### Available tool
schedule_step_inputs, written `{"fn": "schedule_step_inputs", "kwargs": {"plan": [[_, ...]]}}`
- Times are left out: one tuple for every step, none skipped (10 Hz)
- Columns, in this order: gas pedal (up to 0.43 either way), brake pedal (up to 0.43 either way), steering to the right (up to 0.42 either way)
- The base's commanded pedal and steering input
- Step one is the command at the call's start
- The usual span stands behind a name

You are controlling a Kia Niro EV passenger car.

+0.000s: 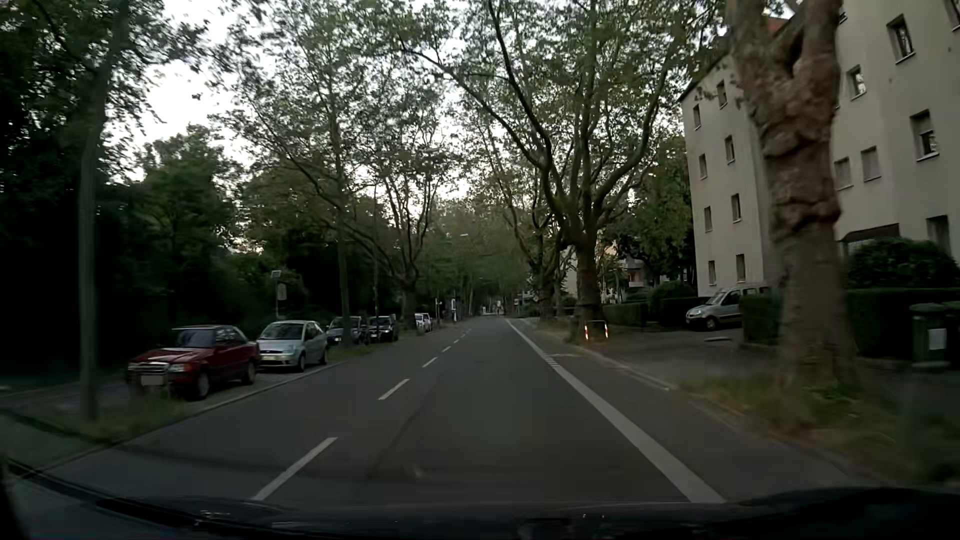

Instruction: Follow the waypoints while adhering to traffic rules and regulations

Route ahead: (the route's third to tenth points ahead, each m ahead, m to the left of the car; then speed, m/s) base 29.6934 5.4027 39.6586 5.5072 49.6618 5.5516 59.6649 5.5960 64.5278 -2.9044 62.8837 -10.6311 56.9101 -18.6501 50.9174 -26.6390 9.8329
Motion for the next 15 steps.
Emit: {"fn": "schedule_step_inputs", "kwargs": {"plan": [[0.130,0.000,0.000],[0.130,0.000,-0.003],[0.118,0.000,-0.007],[0.110,0.000,-0.009],[0.039,0.000,-0.010],[0.000,0.000,-0.010],[0.000,0.000,-0.014],[0.000,0.000,-0.018],[0.000,0.000,-0.023],[0.000,0.000,-0.021],[0.000,0.000,-0.013],[0.000,0.000,-0.003],[0.000,0.000,-0.002],[0.000,0.000,-0.001],[0.000,0.000,-0.001]]}}
